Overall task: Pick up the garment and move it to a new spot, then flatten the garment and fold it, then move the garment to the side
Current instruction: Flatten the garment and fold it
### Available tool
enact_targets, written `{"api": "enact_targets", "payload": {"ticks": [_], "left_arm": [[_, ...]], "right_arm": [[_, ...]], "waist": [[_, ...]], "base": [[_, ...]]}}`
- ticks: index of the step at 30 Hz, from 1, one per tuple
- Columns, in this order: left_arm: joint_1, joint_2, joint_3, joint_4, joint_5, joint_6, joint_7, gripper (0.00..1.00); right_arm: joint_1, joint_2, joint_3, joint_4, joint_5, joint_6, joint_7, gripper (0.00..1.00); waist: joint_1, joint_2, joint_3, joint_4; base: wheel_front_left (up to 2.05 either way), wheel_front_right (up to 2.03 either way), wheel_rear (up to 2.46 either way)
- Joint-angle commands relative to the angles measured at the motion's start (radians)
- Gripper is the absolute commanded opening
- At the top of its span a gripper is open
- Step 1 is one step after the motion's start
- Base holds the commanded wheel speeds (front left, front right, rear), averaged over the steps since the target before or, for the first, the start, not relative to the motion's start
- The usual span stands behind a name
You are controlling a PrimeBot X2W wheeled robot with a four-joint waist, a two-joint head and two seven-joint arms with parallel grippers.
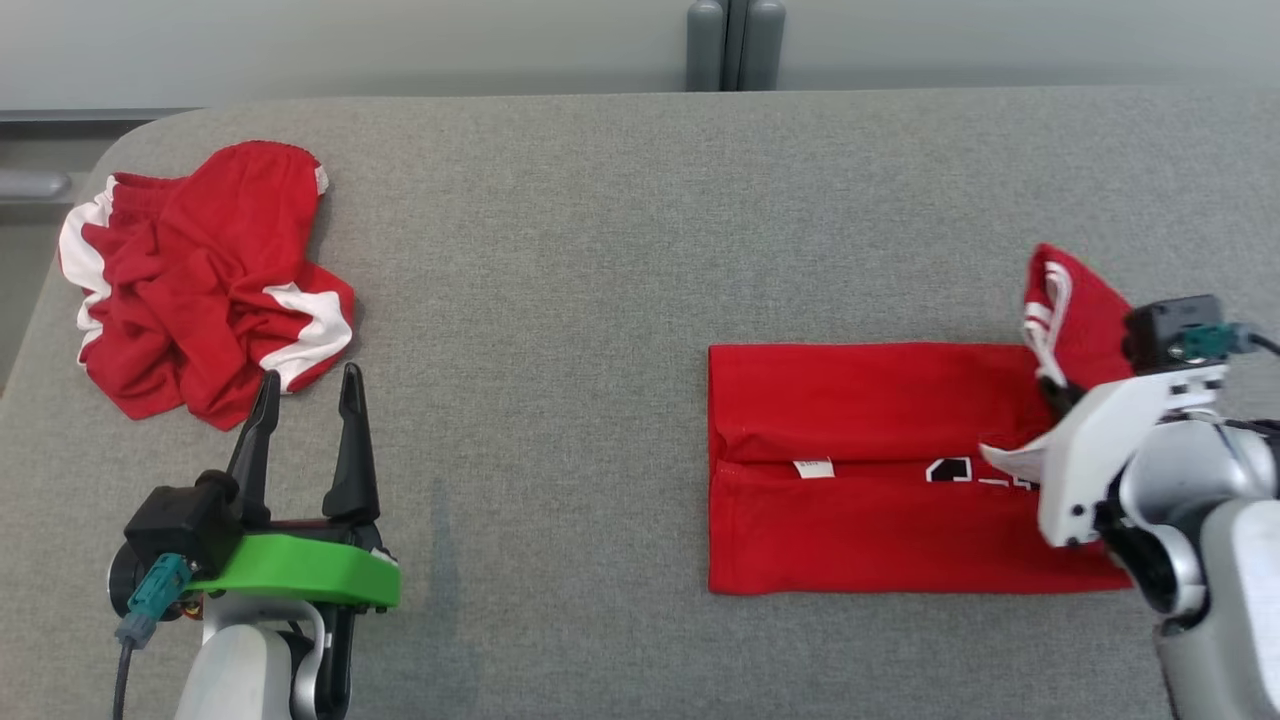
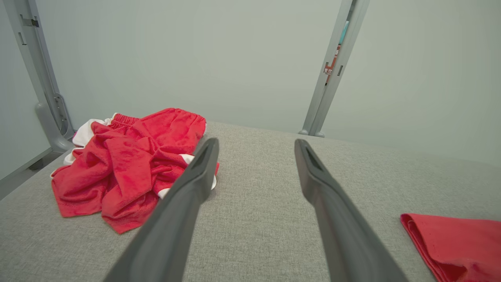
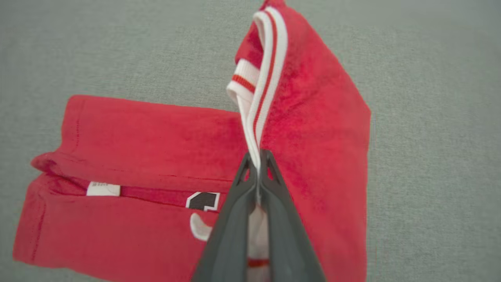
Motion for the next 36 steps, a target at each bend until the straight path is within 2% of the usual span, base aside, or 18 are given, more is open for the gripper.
{"api": "enact_targets", "payload": {"ticks": [1,8,15,20,21,22,23,29,36], "left_arm": [[0.006,0.003,-0.001,-0.001,-0.005,-0.002,-0.003,1.00],[-0.030,-0.006,-0.011,0.003,-0.014,-0.002,-0.003,1.00],[-0.034,-0.009,-0.017,0.006,-0.015,-0.002,-0.003,1.00],[-0.032,-0.011,-0.016,0.008,-0.017,-0.002,-0.003,1.00],[-0.031,-0.011,-0.015,0.008,-0.018,-0.002,-0.003,1.00],[-0.030,-0.011,-0.014,0.008,-0.019,-0.002,-0.003,1.00],[-0.029,-0.012,-0.013,0.008,-0.019,-0.002,-0.003,1.00],[-0.024,-0.013,-0.011,0.013,-0.018,-0.002,-0.003,1.00],[-0.012,-0.013,-0.012,0.020,-0.012,-0.002,-0.003,1.00]], "right_arm": [[-0.026,0.008,0.055,0.000,0.010,-0.001,-0.008,0.00],[-0.103,0.053,0.260,0.107,0.043,-0.001,-0.049,0.00],[-0.153,0.094,0.351,0.212,0.066,-0.001,-0.072,0.00],[-0.166,0.111,0.371,0.263,0.069,-0.001,-0.080,0.00],[-0.167,0.113,0.372,0.269,0.069,-0.001,-0.083,0.13],[-0.167,0.117,0.373,0.275,0.073,-0.001,-0.088,0.53],[-0.170,0.121,0.369,0.279,0.073,-0.001,-0.094,1.00],[-0.171,0.136,0.389,0.274,0.114,-0.001,-0.108,1.00],[-0.120,0.122,0.427,0.151,0.272,-0.001,-0.130,1.00]], "waist": [[0.0000,0.0000,0.004,0.005],[0.0000,0.0000,0.022,0.043],[0.0000,0.0000,0.030,0.061],[0.0000,0.0000,0.033,0.066],[0.0000,0.0000,0.033,0.066],[0.0000,0.0000,0.034,0.065],[0.0000,0.0000,0.034,0.065],[0.0000,0.0000,0.027,0.056],[0.0000,0.0000,-0.002,0.037]], "base": [[0.00,0.00,0.00],[0.00,0.00,0.00],[0.00,0.00,0.00],[0.00,0.00,0.00],[0.00,0.00,0.00],[0.00,0.00,0.00],[0.00,0.00,0.00],[0.00,0.00,0.00],[0.00,0.00,0.00]]}}
